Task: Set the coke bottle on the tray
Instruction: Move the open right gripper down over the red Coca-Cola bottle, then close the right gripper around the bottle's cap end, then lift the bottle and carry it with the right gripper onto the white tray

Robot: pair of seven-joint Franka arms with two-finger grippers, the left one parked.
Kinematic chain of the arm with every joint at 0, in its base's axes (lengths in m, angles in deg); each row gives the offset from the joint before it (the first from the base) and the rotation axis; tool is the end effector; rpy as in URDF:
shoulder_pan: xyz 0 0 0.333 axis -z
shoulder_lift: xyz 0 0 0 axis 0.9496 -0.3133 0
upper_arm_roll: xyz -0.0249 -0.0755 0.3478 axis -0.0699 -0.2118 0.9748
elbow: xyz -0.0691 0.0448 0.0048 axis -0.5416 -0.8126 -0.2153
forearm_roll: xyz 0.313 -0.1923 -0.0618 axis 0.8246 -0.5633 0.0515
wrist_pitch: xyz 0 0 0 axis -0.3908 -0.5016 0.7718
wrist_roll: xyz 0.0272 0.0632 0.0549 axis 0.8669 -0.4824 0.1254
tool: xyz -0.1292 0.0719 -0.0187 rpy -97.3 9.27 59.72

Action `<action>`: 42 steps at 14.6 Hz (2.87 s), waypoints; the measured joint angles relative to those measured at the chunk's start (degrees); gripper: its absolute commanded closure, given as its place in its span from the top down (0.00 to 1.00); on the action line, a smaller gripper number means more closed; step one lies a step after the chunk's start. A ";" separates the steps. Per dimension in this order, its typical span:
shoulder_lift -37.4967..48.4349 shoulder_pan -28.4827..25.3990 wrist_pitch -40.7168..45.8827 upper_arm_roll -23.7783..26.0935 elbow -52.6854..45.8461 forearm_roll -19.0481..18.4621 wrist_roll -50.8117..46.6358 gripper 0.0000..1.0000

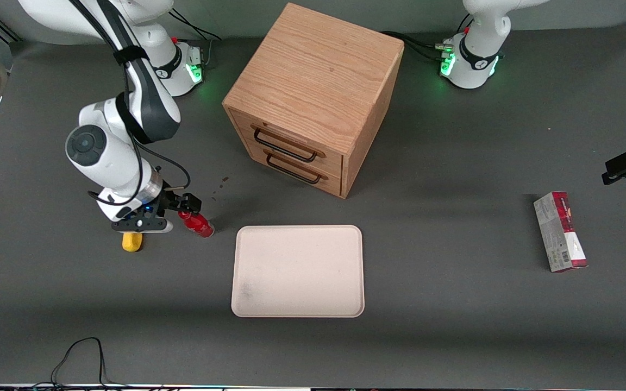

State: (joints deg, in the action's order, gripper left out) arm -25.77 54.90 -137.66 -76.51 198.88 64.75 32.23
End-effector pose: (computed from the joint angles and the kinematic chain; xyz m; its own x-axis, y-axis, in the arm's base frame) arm 0.5702 0.1581 0.3581 0.9986 -0.0319 0.0412 -0.0307 -0.9991 -0.0298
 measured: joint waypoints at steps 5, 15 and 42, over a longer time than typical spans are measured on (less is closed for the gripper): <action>-1.07 -0.03 -1.06 0.00 0.81 0.00 0.00 1.00; -1.04 -0.03 -3.16 0.00 2.74 0.00 0.00 0.51; 0.38 0.39 51.76 -1.25 -43.79 -0.08 0.20 0.00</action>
State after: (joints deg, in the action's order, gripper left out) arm -25.38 55.29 -85.90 -77.75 155.09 64.67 32.43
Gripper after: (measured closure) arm 0.687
